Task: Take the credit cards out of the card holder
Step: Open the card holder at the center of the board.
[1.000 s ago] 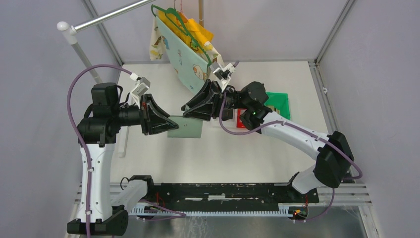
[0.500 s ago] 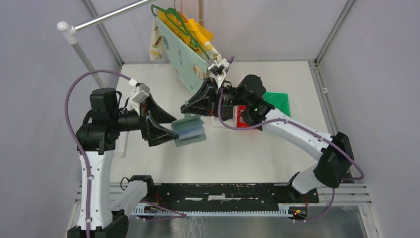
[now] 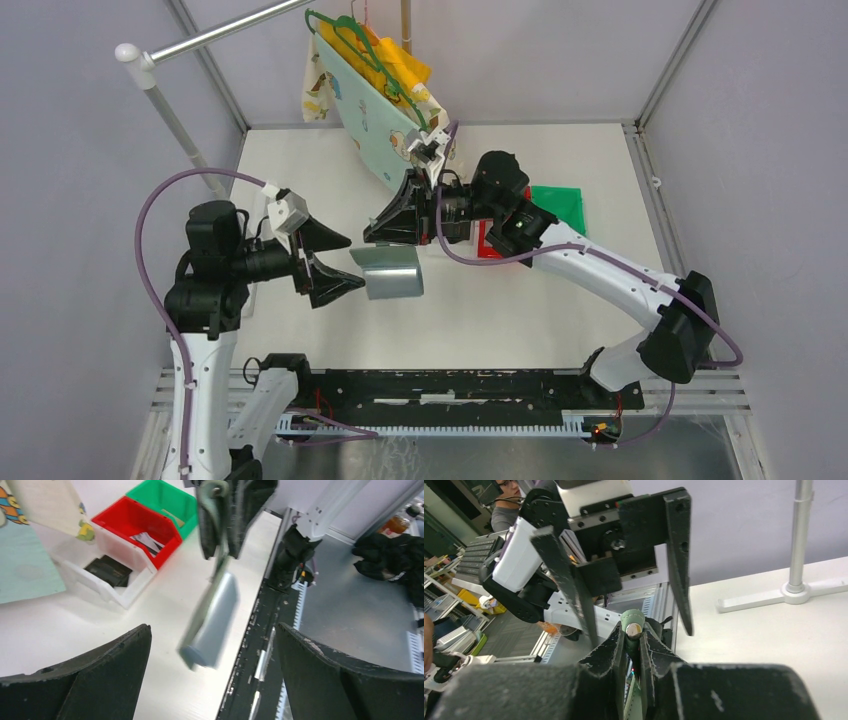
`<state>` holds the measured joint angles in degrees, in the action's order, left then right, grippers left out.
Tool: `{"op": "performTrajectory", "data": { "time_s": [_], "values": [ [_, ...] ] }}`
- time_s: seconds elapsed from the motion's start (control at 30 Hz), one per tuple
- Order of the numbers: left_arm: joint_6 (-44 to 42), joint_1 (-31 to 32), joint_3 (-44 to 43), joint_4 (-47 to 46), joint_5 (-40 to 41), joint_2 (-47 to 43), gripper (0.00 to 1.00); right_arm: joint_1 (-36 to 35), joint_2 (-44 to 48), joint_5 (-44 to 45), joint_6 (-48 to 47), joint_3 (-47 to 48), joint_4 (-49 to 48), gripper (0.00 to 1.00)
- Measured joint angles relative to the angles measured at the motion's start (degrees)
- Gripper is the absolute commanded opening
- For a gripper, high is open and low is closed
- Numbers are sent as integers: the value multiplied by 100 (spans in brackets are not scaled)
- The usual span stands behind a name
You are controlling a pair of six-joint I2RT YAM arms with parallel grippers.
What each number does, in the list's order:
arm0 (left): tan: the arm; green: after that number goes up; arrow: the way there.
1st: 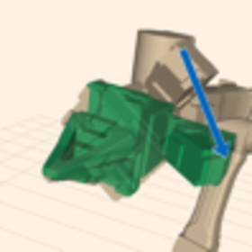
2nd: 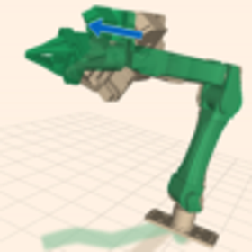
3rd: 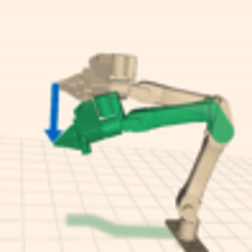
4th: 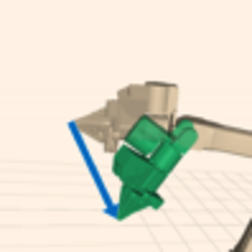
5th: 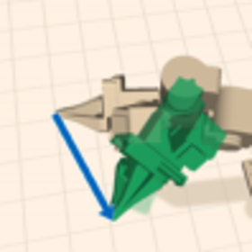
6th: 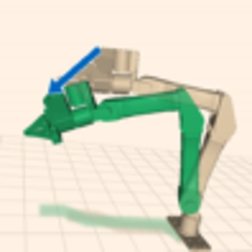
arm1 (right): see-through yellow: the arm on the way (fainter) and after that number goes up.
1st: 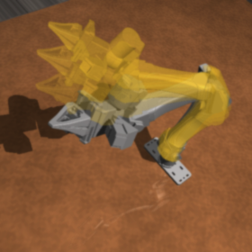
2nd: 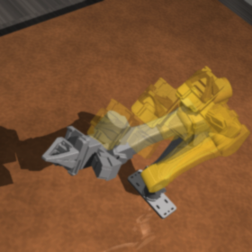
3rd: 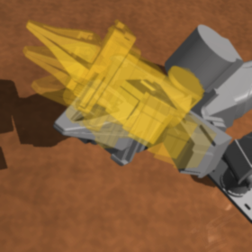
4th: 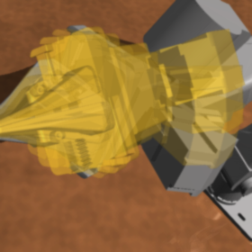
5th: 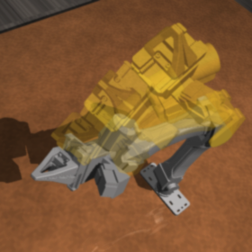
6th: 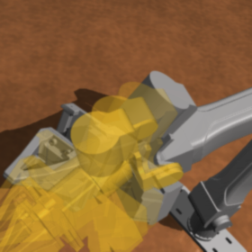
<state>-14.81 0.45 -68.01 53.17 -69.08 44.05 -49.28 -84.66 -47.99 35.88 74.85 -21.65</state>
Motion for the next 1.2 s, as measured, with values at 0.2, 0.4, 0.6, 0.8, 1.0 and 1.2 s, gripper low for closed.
{"op": "performTrajectory", "data": {
  "time_s": [0.2, 0.4, 0.6, 0.8, 1.0, 1.2],
  "values": [
    [94, 2, 457, -588, 258, -389, 85, -293, 0, 26, -85, 334, 295, 0],
    [334, 0, 553, -767, 109, -448, 50, -426, -2, 48, -125, 645, 310, 0],
    [597, 0, 507, -837, -199, -354, 10, -461, -74, 66, -101, 750, 286, 2],
    [918, 2, 398, -883, -345, -136, 2, -470, -111, 94, -114, 754, 317, 74],
    [1921, 0, 400, -1578, -216, -133, 2, -46, 66, 42, -286, 544, 402, 94],
    [2741, 0, 378, -2157, -227, -39, 2, 603, 872, 59, -776, -326, 763, 98]
  ]
}}
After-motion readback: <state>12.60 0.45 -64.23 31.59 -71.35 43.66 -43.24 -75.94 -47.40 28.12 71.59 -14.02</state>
